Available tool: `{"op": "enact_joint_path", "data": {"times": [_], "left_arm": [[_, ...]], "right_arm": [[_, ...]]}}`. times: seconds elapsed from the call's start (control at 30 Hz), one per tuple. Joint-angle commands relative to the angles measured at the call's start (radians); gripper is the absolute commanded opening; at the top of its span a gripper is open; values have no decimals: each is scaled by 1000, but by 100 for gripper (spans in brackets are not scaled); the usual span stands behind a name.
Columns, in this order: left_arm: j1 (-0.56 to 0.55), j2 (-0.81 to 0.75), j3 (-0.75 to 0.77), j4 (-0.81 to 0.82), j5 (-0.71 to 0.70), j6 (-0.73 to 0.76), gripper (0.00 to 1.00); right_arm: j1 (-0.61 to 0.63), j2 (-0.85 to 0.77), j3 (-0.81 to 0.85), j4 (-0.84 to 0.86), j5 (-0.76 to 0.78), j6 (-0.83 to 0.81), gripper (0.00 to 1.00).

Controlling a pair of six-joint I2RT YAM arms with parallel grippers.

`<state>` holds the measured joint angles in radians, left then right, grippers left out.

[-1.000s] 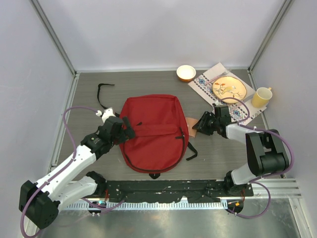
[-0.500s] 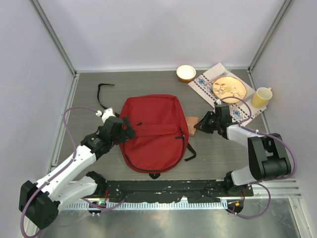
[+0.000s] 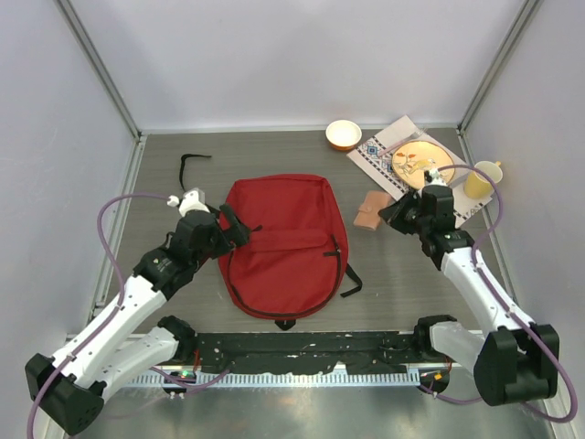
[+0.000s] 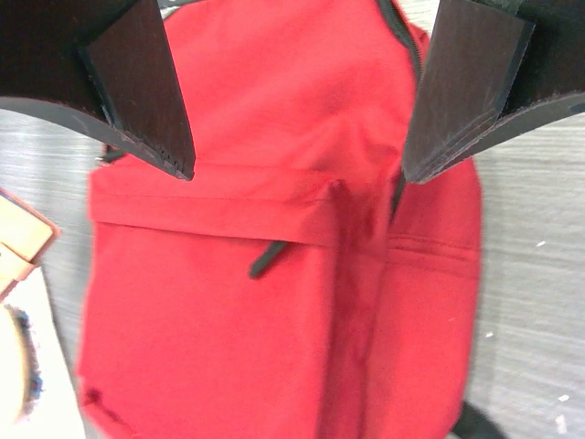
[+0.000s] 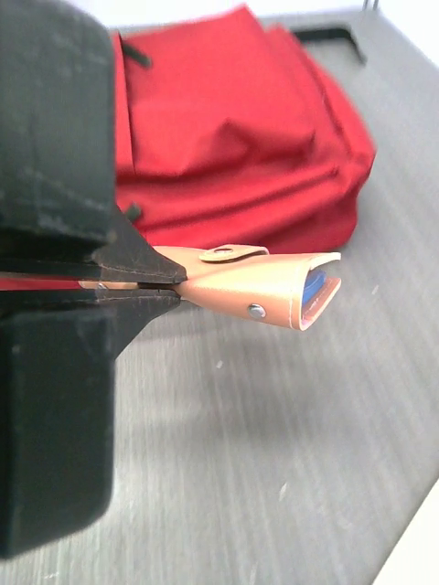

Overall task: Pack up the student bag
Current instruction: Pick up the personal item from the center of the board.

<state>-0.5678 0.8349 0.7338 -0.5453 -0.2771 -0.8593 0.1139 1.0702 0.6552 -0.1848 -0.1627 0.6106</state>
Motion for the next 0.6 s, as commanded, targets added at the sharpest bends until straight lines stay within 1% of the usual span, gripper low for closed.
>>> {"op": "enact_joint_path", "data": {"times": [0.0,0.03,0.07,0.1,0.13,0.17,0.2,0.27,0.33,0.43,0.47,0.57], "left_arm": [[3,-17,78,117,93,22,100],[3,-10,82,142,145,26,99],[3,-5,85,201,170,26,100],[3,1,88,234,194,26,99],[5,16,90,269,225,20,100],[3,27,90,341,274,14,100],[5,39,88,376,317,8,100],[5,84,85,476,378,-23,100],[5,116,84,531,404,-43,99],[5,162,62,689,452,-82,100],[3,185,46,720,463,-92,100],[3,222,35,815,506,-130,100]], "right_arm": [[-2,-84,92,56,-159,17,1],[1,-84,106,70,-202,24,1],[1,-78,112,85,-240,34,1],[9,-75,119,119,-317,43,1],[16,-69,121,139,-346,61,1],[26,-62,126,163,-366,67,1],[55,-53,132,174,-388,71,1],[82,-47,135,214,-397,83,1],[119,-38,127,251,-422,100,1],[157,-23,113,323,-460,158,1],[165,-23,107,370,-465,194,1],[194,-9,86,429,-477,227,1]]}}
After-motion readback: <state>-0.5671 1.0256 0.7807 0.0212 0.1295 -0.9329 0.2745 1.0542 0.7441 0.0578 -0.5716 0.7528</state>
